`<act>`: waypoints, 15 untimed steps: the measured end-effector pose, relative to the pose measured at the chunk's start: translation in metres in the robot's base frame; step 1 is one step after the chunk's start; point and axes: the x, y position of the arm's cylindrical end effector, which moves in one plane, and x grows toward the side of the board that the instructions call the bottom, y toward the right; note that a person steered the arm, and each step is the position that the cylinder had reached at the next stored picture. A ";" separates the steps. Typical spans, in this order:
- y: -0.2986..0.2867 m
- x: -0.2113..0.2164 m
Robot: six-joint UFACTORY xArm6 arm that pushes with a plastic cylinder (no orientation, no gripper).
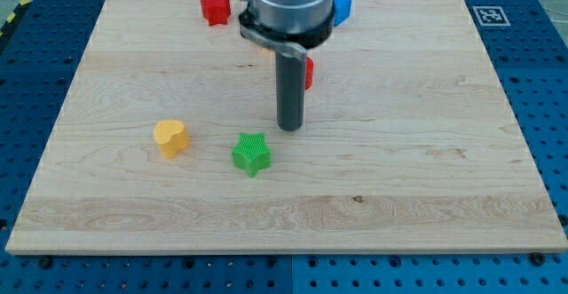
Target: Move the red circle to the bottom left of the yellow hexagon
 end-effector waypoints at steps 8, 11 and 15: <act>0.032 -0.099; -0.006 -0.125; 0.010 -0.109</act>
